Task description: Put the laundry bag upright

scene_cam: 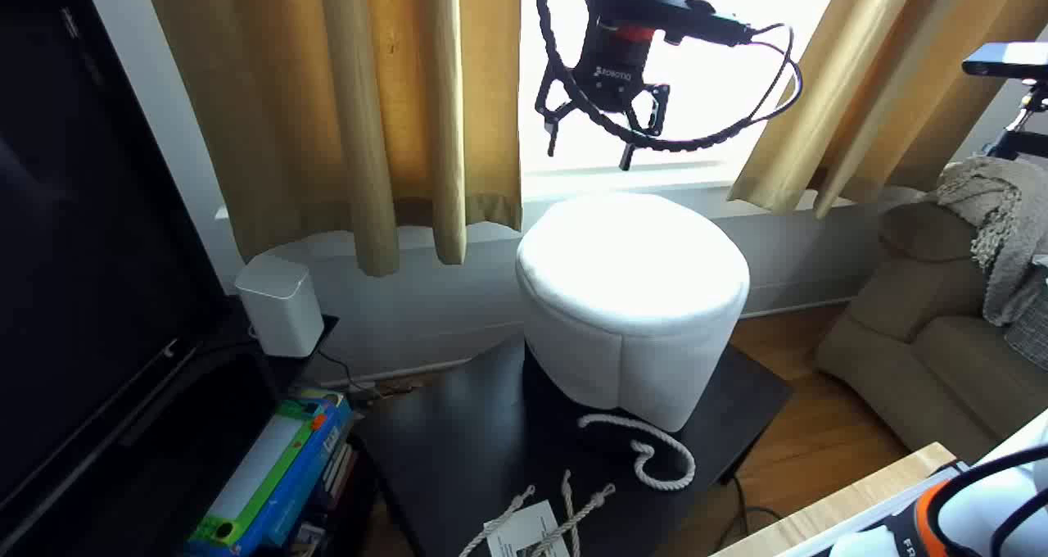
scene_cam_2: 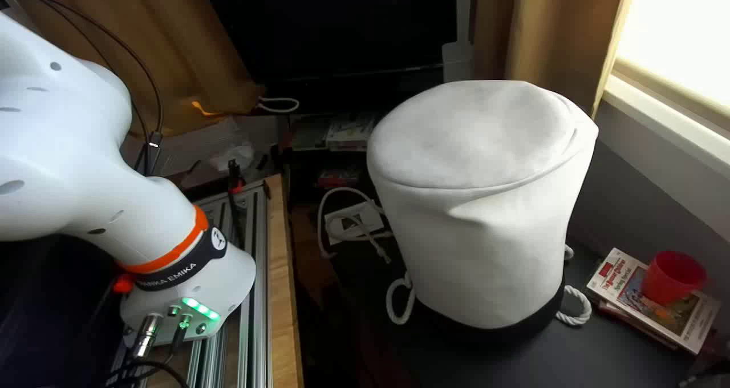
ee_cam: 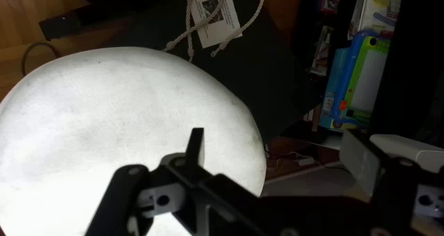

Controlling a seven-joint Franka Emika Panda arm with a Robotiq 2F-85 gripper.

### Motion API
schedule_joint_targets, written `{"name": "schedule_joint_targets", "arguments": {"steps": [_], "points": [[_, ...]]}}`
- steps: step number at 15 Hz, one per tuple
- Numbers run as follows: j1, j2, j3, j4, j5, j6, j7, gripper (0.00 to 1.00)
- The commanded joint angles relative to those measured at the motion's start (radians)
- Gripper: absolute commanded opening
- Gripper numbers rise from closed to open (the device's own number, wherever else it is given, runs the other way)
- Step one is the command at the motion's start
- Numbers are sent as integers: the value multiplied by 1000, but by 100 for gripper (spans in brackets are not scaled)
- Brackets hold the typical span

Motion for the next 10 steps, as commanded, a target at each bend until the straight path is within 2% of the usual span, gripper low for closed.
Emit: {"name": "schedule_joint_targets", "arguments": {"steps": [1,5,7,10], "points": [[9,1,-8,2,-2,-2,2,100],[9,1,-8,2,-2,-2,2,100],[-12,24,-32,8,-18,-14,-19,100],[-43,23,-90,-8,-35,-8,-118,100]]}}
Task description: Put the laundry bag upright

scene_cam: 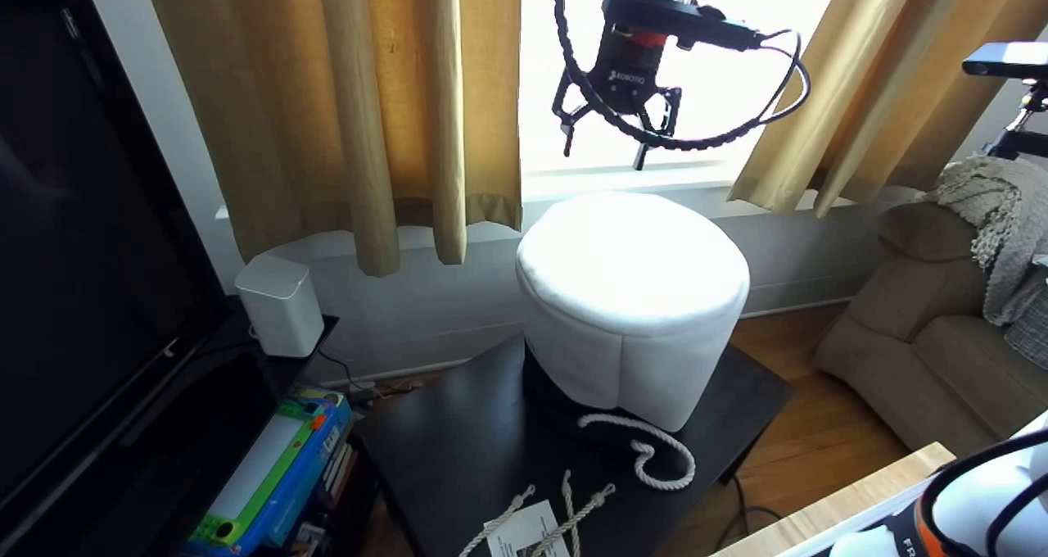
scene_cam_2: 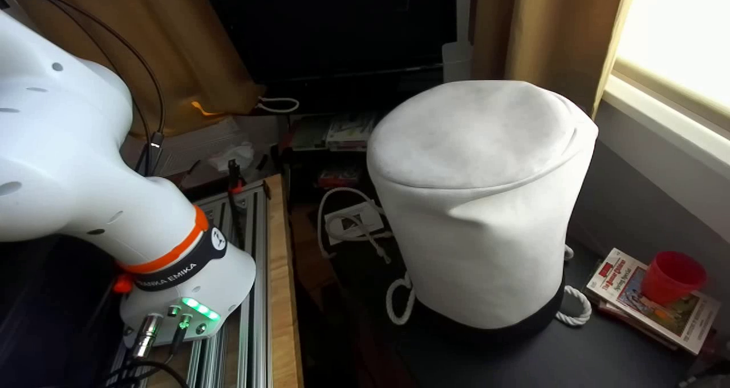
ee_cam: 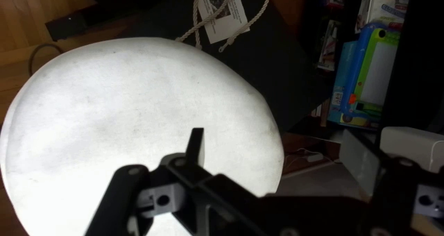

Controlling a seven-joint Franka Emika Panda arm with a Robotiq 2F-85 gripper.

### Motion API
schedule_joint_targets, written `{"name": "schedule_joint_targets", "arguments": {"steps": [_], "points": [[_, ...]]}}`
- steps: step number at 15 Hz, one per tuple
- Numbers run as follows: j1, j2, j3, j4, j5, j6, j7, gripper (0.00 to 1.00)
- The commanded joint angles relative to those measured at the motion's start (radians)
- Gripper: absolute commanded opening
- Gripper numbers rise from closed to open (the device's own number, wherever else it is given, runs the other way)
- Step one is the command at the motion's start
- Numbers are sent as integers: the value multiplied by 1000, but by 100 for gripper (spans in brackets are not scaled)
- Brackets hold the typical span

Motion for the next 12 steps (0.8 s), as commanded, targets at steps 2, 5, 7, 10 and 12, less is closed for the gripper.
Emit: {"name": "schedule_joint_targets", "arguments": {"steps": [2,5,7,10,12], "points": [[-51,14,-91,-10,-39,6,-182,100],[-78,28,-147,-18,-59,31,-357,100],[-92,42,-173,-30,-66,88,-460,100],[-108,61,-203,-56,-87,153,-580,100],[-127,92,-224,-54,-77,162,-550,100]]}}
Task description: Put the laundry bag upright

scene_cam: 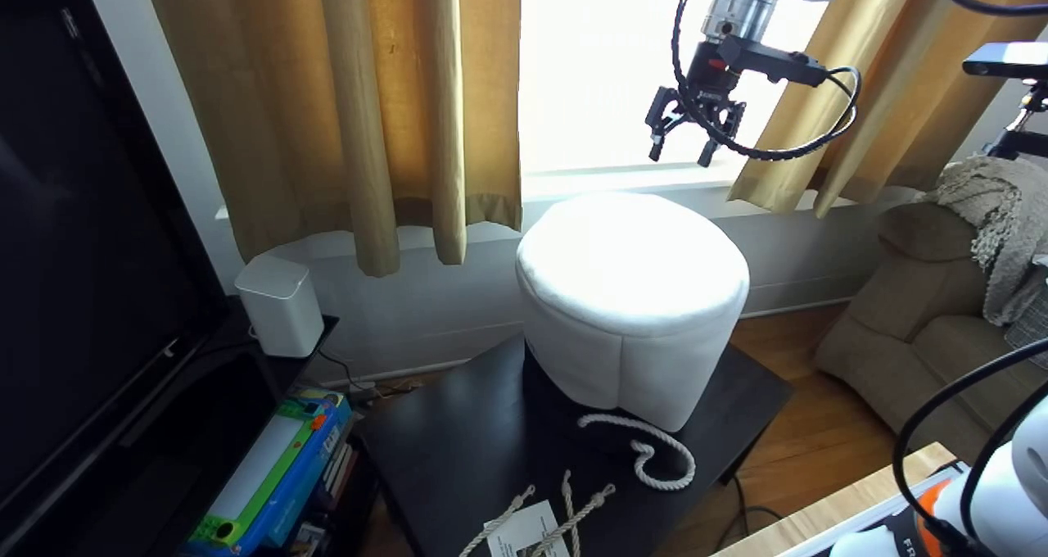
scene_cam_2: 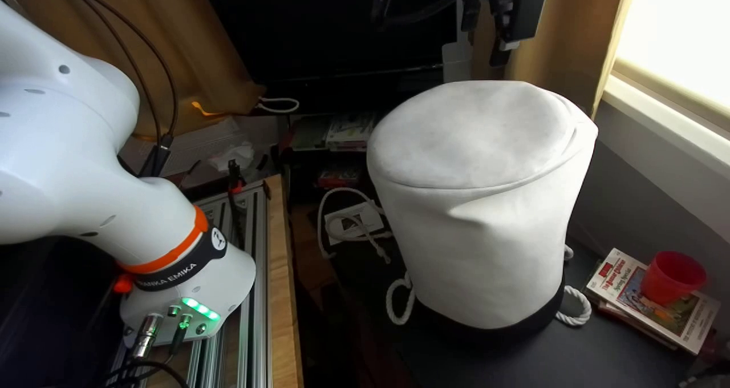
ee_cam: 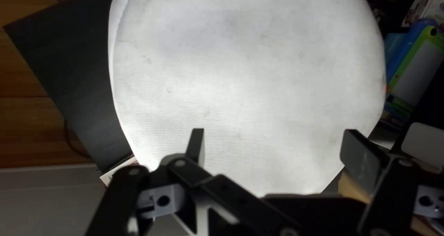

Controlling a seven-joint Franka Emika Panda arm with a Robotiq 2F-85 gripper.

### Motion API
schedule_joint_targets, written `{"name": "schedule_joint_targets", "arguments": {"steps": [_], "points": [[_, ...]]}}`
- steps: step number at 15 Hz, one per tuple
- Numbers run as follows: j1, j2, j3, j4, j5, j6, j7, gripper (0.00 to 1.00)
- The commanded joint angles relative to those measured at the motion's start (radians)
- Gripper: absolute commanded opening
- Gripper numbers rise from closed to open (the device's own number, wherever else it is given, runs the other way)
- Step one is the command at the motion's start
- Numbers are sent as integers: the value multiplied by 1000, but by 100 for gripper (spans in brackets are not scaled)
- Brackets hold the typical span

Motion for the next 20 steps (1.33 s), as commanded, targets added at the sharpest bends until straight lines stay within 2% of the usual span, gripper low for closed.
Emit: {"name": "schedule_joint_targets", "arguments": {"steps": [1,5,7,14,20], "points": [[-7,10,-10,-2,0,5,-4,100],[-22,35,-24,-4,0,11,-4,100],[-29,56,-29,-3,-49,10,-20,100],[-73,129,-76,-21,-45,86,-312,100],[-102,200,-79,-53,15,191,-311,100]]}}
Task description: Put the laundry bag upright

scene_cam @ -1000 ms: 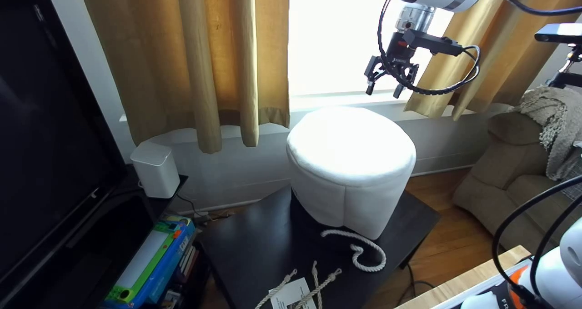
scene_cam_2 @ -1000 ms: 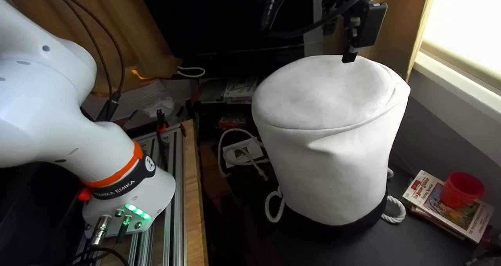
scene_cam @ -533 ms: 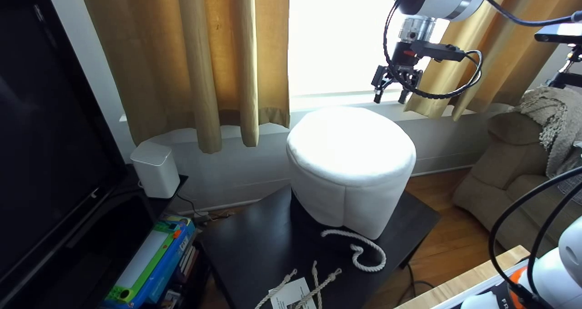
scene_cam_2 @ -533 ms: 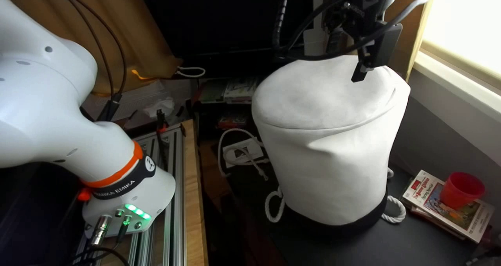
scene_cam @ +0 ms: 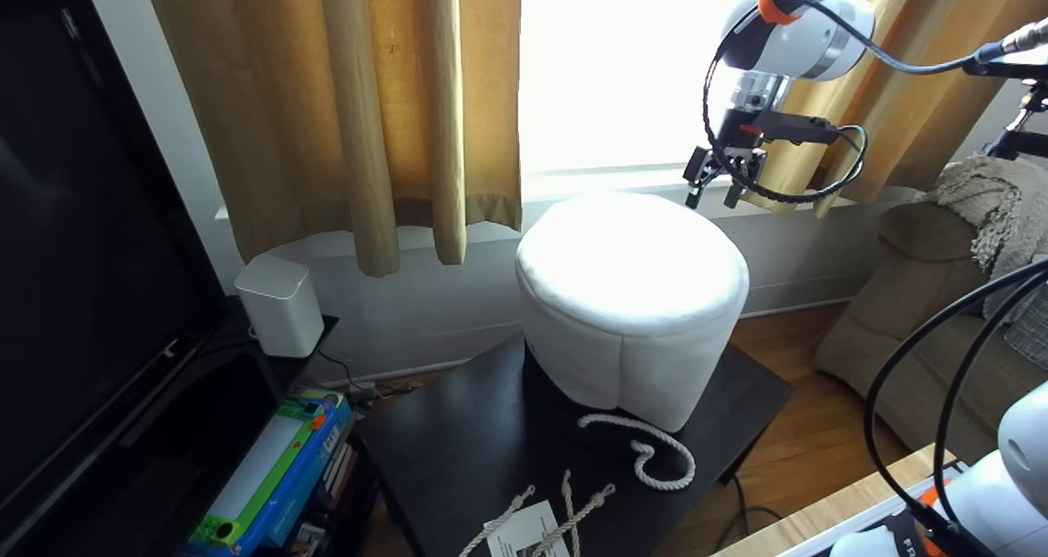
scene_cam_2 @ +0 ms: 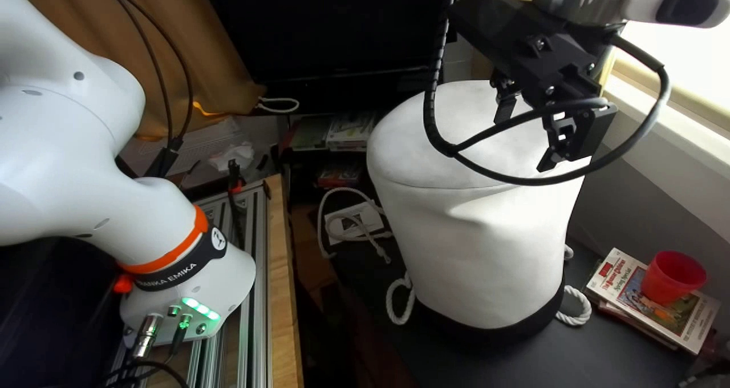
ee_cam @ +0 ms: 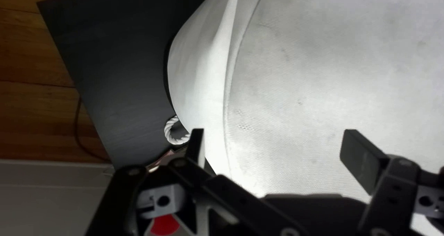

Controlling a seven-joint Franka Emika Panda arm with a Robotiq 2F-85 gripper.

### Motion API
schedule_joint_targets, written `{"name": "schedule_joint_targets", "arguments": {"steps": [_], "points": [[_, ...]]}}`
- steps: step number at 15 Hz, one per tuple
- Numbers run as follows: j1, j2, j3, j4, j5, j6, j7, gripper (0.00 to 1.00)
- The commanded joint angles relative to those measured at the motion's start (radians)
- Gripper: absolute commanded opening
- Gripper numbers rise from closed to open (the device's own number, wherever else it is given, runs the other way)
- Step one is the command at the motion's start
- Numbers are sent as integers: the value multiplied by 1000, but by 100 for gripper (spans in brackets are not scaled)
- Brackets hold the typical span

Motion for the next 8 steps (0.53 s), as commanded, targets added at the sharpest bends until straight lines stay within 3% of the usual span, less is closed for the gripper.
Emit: {"name": "schedule_joint_targets", "arguments": {"steps": [1,8], "points": [[-22,40,3,-25,58,45,-26,100],[-48,115,21,-50,177,143,-54,99]]}}
